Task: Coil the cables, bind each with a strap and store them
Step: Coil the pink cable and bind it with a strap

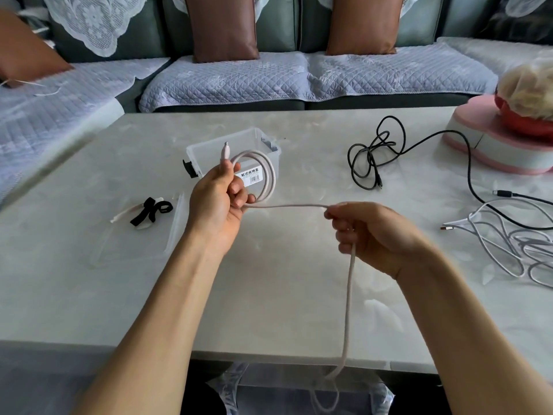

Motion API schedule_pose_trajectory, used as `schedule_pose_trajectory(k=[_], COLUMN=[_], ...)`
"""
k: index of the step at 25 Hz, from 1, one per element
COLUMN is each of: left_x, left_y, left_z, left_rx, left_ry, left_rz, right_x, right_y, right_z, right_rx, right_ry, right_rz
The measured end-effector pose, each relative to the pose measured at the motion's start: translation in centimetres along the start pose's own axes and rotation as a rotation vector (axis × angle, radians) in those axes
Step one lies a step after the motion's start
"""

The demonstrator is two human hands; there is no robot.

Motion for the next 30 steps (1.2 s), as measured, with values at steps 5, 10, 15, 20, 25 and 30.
schedule_pose_trajectory(k=[5,10,15,20,25,30], left_x=[-3.4,-4.0,-3.5,-3.9,-4.4,-4.6], left_y=[-3.9,-3.9,-3.7,-4.6,-5.1,-5.1], left_z=[-0.2,-1.7,-3.8,-5.0,-5.0,-4.3], left_rx=[0.877,0.846,0.509,0.426,0.453,0.438], left_ry=[-0.378,-0.288,-0.082,0.002,0.015,-0.04], left_rz=[-0.253,-0.191,-0.152,-0.201,-0.303,-0.275], right_x=[0.6,0.1,-0.1,-1.1,-1.7,-1.2], right_y=[1.4,0.5,-0.8,-1.0,-1.8,0.4], right_z=[-1.1,-1.8,-2.7,-5.0,-6.2,-5.7], right_rx=[0.234,0.208,-0.093,-0.522,-0.771,-0.654], right_ry=[0.123,0.155,0.283,0.598,0.795,0.644], right_rz=[0.255,0.237,0.185,0.32,0.308,0.456])
Point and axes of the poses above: each hand's wrist, its own x-axis towards the middle knuckle, its own y-axis out of the back of the hand, z = x × y, the point moved 10 cm from there along x, towards the middle knuckle, and after that the axes turned 5 degrees about z, right-handed, at the moved point
